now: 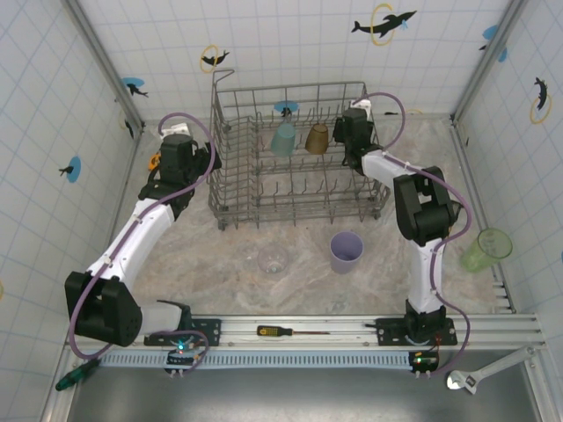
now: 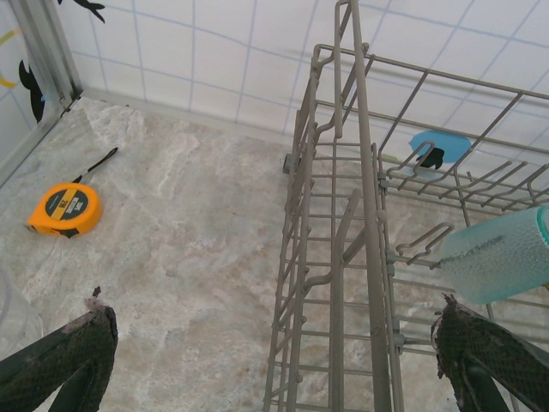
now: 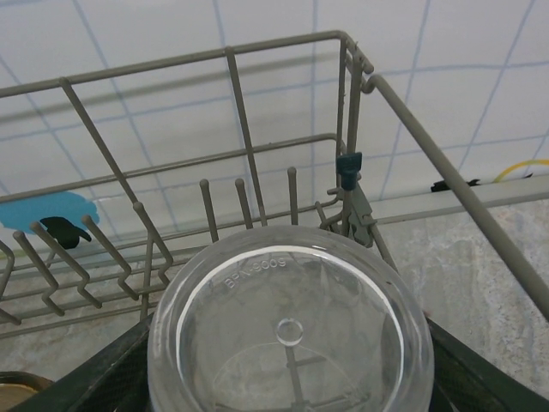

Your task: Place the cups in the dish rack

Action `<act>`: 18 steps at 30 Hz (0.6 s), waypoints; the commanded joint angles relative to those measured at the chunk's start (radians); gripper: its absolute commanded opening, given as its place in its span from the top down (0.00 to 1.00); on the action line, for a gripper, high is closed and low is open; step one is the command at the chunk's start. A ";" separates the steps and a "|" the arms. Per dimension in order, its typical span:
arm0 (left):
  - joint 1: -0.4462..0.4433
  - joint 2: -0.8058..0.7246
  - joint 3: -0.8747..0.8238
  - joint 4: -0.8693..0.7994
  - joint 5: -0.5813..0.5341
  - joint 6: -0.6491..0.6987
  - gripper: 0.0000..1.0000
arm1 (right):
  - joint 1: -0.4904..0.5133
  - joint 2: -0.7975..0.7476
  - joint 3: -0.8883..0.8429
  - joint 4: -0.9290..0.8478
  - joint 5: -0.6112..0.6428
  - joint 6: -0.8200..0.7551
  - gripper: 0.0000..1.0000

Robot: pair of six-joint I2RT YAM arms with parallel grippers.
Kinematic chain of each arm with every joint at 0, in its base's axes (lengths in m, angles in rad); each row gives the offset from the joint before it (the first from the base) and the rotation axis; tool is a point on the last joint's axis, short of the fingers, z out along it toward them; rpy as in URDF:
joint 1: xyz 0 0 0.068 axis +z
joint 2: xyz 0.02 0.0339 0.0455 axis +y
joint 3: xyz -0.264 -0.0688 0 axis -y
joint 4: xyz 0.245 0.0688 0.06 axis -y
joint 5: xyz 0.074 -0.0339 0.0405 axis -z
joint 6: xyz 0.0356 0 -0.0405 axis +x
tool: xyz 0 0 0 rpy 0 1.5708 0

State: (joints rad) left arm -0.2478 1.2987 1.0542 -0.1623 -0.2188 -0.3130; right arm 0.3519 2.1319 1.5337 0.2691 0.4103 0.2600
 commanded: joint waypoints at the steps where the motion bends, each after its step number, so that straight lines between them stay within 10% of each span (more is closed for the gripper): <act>1: 0.000 0.010 -0.006 0.012 -0.002 0.012 0.03 | 0.007 0.013 0.060 -0.026 -0.015 0.045 0.28; 18: 0.001 -0.013 -0.025 0.027 -0.007 0.006 0.03 | 0.005 -0.136 0.085 -0.129 -0.083 0.090 0.01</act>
State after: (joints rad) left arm -0.2478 1.2980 1.0401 -0.1482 -0.2188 -0.3134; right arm 0.3534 2.0895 1.5696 0.1608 0.3489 0.3332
